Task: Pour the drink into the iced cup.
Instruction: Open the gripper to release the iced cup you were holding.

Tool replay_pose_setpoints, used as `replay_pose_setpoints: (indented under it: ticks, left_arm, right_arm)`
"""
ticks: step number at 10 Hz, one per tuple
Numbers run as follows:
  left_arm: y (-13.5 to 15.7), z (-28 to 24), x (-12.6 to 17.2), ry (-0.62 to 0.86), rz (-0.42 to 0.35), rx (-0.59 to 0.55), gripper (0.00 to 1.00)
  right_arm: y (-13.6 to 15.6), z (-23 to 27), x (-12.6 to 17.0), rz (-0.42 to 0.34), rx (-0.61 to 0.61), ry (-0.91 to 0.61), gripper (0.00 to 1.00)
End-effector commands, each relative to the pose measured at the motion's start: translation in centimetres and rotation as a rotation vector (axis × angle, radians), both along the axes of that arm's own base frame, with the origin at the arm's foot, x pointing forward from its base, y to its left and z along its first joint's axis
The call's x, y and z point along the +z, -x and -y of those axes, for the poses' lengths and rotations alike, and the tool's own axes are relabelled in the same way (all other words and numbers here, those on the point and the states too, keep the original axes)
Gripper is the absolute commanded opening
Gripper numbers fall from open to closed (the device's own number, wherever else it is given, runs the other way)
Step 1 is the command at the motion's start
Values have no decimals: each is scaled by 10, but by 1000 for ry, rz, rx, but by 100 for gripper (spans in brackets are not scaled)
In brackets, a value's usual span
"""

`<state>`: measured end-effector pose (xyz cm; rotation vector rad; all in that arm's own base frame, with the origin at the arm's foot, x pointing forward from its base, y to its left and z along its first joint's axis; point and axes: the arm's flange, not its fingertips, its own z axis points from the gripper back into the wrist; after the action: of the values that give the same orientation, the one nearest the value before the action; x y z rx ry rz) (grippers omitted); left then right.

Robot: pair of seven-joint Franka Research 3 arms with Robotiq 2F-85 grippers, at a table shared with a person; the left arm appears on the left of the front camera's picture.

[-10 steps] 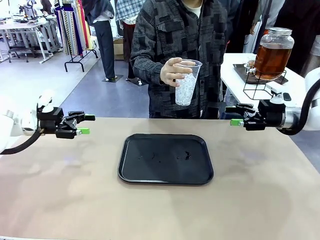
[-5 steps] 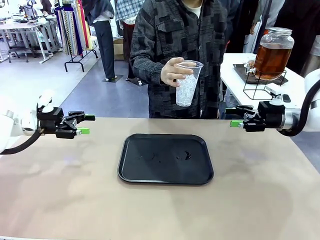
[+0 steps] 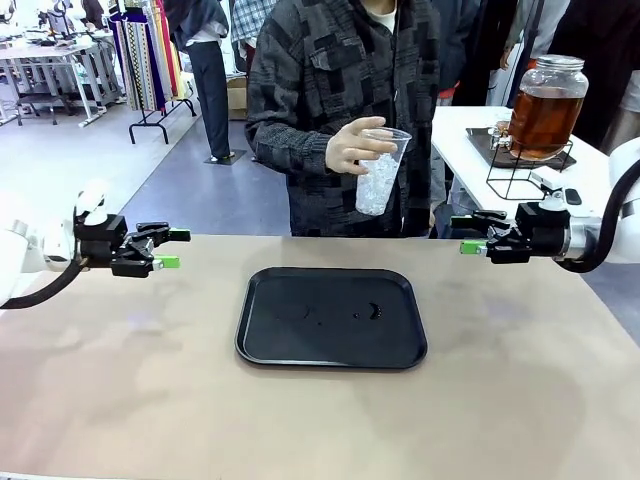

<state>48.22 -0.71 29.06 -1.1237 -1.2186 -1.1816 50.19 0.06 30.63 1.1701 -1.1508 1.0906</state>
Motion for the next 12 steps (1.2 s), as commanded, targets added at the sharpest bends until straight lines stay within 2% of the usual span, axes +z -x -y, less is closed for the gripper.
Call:
replay_pose_setpoints:
  ticks: [1,12]
  left_arm:
    - [0,0,2,-2,-8,1,100]
    - [0,0,2,-2,-8,1,100]
  right_arm:
    - [1,0,3,5,5,-7,100]
    - [1,0,3,5,5,-7,100]
